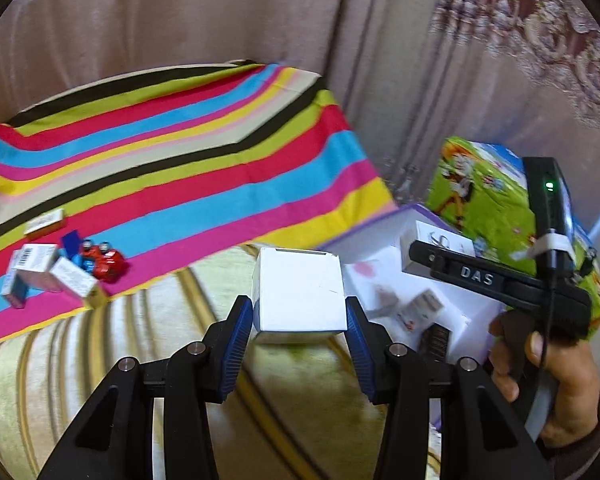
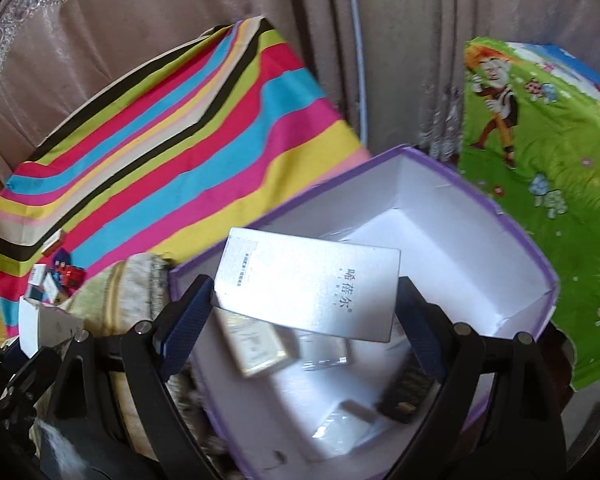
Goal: Organize rigid objects
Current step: 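Carry the silver box and white cube into the storage box and open both tools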
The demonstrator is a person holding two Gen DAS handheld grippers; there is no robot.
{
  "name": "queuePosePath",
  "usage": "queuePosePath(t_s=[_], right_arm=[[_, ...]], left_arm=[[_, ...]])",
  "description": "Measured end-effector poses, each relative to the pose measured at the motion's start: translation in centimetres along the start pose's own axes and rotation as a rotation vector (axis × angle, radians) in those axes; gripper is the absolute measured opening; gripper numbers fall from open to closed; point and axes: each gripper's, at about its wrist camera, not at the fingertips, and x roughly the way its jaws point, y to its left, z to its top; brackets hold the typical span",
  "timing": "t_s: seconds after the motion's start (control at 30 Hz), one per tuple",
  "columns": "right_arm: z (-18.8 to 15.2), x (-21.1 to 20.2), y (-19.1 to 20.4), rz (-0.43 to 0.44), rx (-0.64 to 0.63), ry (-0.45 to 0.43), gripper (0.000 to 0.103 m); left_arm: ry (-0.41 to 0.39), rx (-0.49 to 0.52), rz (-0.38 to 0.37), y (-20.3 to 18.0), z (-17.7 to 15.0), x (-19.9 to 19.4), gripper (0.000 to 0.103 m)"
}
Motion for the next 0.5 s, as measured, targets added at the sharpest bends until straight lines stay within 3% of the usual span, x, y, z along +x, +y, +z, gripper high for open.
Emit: queuePosePath(t_s=[0.33, 0.5], right_arm=[[0.2, -0.1, -2.0, -0.059, 0.013, -0.005, 0.092], [0.2, 0.0, -1.8, -0.058, 0.016, 0.002, 0.092]], left_arm=[[0.045, 0.081, -0.166, -3.0, -0.7, 0.8, 0.048], [0.067, 0.089, -0.19, -3.6, -1.0, 1.1, 0.064]])
